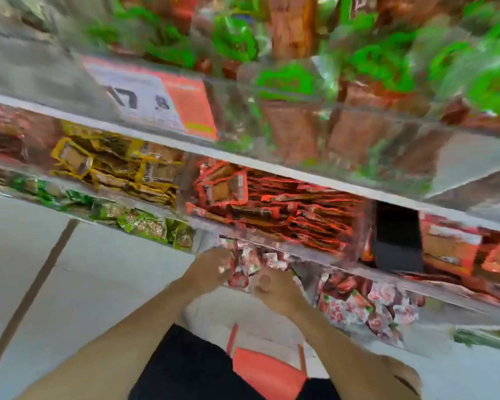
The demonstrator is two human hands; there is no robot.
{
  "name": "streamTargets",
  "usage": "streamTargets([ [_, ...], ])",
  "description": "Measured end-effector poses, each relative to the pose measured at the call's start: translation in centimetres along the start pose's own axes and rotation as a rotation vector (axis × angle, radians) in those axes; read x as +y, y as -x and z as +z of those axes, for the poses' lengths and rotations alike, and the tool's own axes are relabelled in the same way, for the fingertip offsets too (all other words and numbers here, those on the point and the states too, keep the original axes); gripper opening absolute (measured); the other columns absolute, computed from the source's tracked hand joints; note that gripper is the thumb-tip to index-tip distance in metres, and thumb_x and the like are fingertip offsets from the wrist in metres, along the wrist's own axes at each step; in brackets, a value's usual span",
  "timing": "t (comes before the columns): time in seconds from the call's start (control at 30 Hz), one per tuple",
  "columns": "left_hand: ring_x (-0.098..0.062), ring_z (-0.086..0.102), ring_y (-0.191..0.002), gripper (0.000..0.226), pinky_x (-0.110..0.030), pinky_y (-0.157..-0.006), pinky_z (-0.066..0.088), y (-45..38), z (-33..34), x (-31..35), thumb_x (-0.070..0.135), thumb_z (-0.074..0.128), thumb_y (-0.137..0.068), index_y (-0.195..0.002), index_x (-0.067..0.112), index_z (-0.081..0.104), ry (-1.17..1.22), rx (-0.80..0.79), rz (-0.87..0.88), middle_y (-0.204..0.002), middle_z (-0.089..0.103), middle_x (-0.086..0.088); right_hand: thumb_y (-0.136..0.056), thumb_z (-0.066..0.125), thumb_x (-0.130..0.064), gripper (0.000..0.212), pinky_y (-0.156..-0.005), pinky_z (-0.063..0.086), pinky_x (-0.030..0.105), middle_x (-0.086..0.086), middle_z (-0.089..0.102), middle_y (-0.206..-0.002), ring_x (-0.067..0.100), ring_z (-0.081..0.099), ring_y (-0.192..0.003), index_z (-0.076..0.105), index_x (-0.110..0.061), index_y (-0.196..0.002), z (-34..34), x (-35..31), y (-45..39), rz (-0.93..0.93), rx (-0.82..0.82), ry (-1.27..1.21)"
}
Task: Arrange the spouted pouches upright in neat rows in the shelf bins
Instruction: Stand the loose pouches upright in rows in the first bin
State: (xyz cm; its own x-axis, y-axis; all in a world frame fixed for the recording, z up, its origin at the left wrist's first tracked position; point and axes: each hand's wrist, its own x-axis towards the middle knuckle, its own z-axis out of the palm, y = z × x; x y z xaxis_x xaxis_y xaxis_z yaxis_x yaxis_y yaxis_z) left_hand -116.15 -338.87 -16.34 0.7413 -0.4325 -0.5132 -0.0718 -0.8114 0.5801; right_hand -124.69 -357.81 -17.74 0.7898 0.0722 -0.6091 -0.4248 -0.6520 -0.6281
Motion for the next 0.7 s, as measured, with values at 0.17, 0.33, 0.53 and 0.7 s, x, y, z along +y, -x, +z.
streamTargets([
  [0.17,-0.021,0.054,-0.116,0.053,-0.029,-0.094,0.044,-5.2,3.4,-5.1,0.022,0.068,-0.086,-0.136,0.011,0.052,-0.262,0.09,0.342,-0.124,0.061,-0.01,-0.09,0.066,-0.025,0.045,-0.088,0.043,0.023,-0.003,0.058,-0.11,0.012,0.052,-0.097,0.055,-0.016,-0.132,2.2,2.6,-5.0,-0.139,0.041,0.098],
  [0.33,-0.033,0.056,-0.113,0.068,-0.04,-0.09,0.05,-8.8,5.5,-8.5,0.025,0.069,-0.082,-0.144,0.022,0.04,-0.519,-0.03,0.393,-0.129,0.055,-0.011,-0.076,0.073,-0.045,0.033,-0.075,0.053,0.033,-0.01,0.065,-0.091,0.012,0.063,-0.082,0.065,-0.026,-0.101,5.3,5.9,-9.4,-0.392,0.173,0.207],
  [0.53,-0.028,0.061,-0.101,0.078,-0.036,-0.08,0.051,-9.9,7.2,-10.0,0.02,0.08,-0.075,-0.14,0.026,0.038,-0.635,0.006,0.324,-0.118,0.061,-0.009,-0.078,0.08,-0.033,0.036,-0.078,0.053,0.031,-0.008,0.07,-0.104,0.01,0.065,-0.084,0.069,-0.023,-0.111,7.6,8.6,-8.2,-0.578,0.23,0.277],
  [0.7,-0.019,0.061,-0.095,0.067,-0.031,-0.08,0.051,-8.4,7.2,-10.1,0.012,0.086,-0.069,-0.127,0.02,0.054,-0.488,0.09,0.295,-0.114,0.065,-0.004,-0.08,0.079,-0.022,0.03,-0.078,0.052,0.023,-0.003,0.071,-0.097,0.008,0.065,-0.086,0.071,-0.017,-0.109,8.5,9.5,-7.0,-0.563,0.267,0.277],
])
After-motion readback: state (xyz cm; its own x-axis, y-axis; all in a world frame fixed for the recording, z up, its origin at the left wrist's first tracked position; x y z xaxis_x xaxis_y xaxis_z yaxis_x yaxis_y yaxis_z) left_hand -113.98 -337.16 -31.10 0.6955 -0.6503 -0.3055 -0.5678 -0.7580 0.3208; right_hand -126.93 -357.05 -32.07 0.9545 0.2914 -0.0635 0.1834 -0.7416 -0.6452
